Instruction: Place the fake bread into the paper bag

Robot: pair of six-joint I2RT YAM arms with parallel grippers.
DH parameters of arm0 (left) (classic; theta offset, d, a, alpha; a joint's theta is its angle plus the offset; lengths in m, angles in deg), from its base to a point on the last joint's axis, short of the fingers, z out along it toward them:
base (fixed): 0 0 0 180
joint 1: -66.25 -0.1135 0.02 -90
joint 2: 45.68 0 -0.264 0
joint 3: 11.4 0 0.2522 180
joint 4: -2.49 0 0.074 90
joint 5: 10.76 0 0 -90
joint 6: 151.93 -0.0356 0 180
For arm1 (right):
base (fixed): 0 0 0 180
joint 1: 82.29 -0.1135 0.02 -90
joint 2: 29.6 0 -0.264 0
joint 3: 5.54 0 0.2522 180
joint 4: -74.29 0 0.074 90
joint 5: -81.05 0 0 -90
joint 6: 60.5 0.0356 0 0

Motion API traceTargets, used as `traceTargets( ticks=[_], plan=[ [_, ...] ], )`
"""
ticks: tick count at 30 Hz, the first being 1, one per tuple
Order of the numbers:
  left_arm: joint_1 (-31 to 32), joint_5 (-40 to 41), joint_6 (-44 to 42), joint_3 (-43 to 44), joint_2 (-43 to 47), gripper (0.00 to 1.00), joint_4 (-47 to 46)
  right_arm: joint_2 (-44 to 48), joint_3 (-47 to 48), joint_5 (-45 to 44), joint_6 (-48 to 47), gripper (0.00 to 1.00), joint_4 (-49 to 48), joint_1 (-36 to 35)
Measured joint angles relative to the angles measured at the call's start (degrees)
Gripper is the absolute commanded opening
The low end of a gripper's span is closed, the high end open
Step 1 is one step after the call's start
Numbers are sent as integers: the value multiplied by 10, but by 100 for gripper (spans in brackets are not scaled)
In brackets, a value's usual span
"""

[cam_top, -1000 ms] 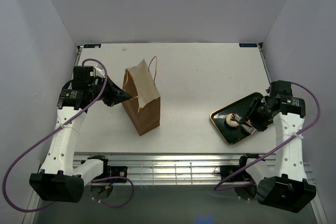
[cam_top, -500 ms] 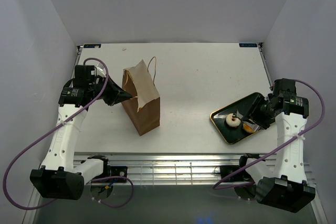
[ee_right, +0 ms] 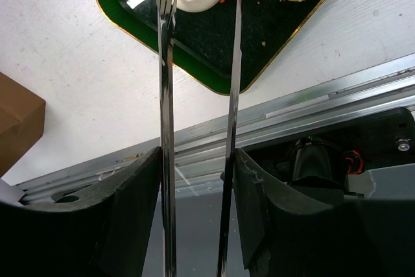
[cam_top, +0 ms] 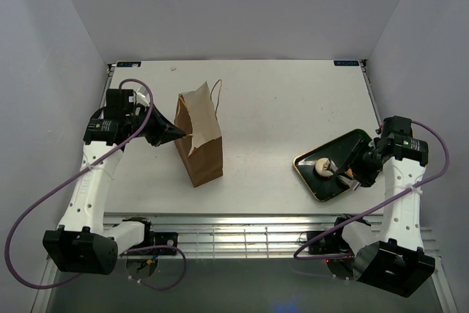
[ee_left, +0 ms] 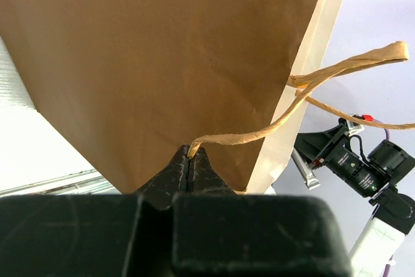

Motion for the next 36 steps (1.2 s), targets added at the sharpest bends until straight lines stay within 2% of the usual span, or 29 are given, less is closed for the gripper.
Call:
traceTargets(
  ticks=[22,36],
  plan=[
    [0,0,0,1,0,0,0,-13,-40,60,9,52,-35,14],
    [0,0,0,1,-2,0,0,-25,-49,77,17,39,-47,17]
  ],
)
